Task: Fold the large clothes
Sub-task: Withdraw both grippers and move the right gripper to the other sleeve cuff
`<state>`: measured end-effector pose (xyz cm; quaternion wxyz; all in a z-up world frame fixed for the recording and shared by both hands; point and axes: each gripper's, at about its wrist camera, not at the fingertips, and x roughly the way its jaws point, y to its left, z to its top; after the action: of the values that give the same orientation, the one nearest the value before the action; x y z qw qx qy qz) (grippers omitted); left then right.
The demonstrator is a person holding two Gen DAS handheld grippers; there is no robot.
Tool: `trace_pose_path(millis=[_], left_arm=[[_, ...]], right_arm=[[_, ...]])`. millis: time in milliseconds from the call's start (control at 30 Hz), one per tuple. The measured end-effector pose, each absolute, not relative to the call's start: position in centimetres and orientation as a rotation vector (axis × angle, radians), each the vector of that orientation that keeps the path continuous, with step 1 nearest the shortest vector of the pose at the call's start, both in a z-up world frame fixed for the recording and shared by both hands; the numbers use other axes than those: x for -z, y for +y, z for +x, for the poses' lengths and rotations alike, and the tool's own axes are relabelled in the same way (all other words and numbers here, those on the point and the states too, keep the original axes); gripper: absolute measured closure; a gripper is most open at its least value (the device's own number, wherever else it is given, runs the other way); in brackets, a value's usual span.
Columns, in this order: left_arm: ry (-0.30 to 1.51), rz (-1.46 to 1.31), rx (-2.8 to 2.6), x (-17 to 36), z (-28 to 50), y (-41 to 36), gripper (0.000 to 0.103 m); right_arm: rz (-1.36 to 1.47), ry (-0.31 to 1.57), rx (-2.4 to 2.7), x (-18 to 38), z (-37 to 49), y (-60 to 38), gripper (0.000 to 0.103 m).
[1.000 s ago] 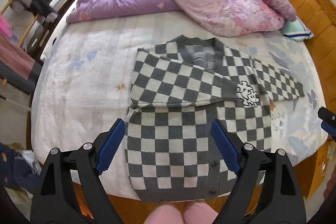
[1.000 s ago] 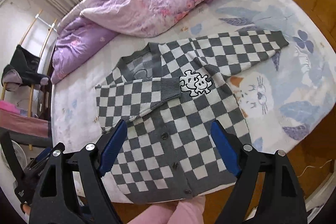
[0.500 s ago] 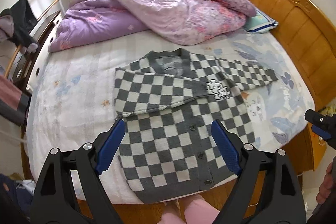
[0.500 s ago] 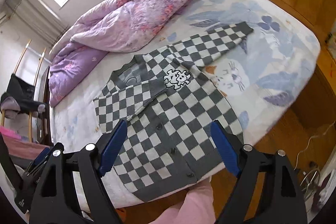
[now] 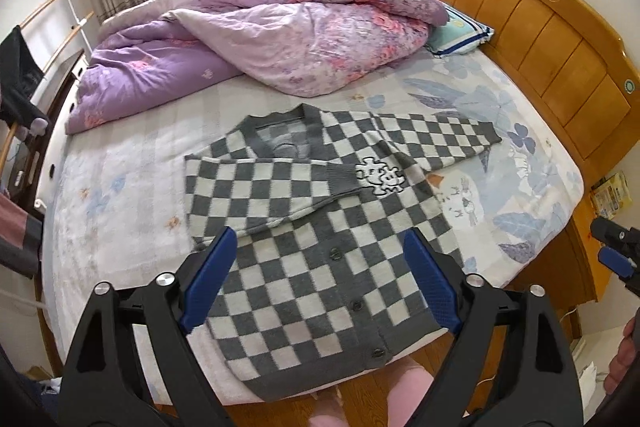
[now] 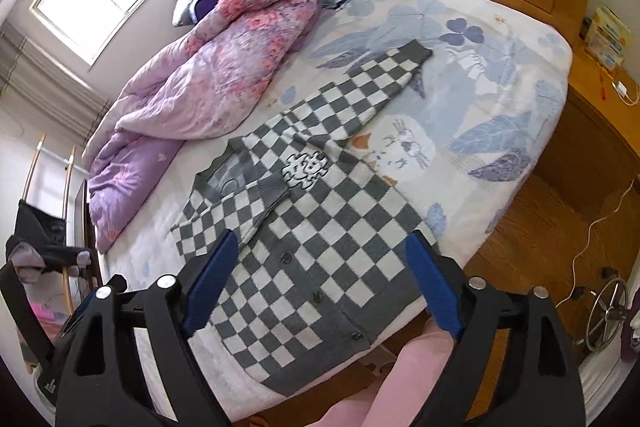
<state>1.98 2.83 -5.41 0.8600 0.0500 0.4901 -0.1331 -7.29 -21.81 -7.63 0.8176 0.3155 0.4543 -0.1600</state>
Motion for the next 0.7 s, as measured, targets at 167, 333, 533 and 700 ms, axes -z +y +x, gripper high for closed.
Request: trace_pose_path(millis=[167,333,533,700], left_arm=[[1.051,0.141,0.283,6.6,3.7,-1.2,0.015],[1.092,0.144,0.259,8.6,6.9,-6.4,0.015],[1.177,0.159,0.186,12.1,11.6,-11.9,0.014],[1.264,0.115,0.123,16.2,15.6,-15.1,0.012]], right_arm=[[0.714,0.981,0.365,9.0,-6.4,-25.8,0.015],[0.749,1.014,0.354,11.5,-3.4,-31.5,0.014],[0.81,1.105,0.318,15.9,2.2,-39.8,0.014],[0.83,1.173,0.31,19.9,6.9,-46.4,0.014]])
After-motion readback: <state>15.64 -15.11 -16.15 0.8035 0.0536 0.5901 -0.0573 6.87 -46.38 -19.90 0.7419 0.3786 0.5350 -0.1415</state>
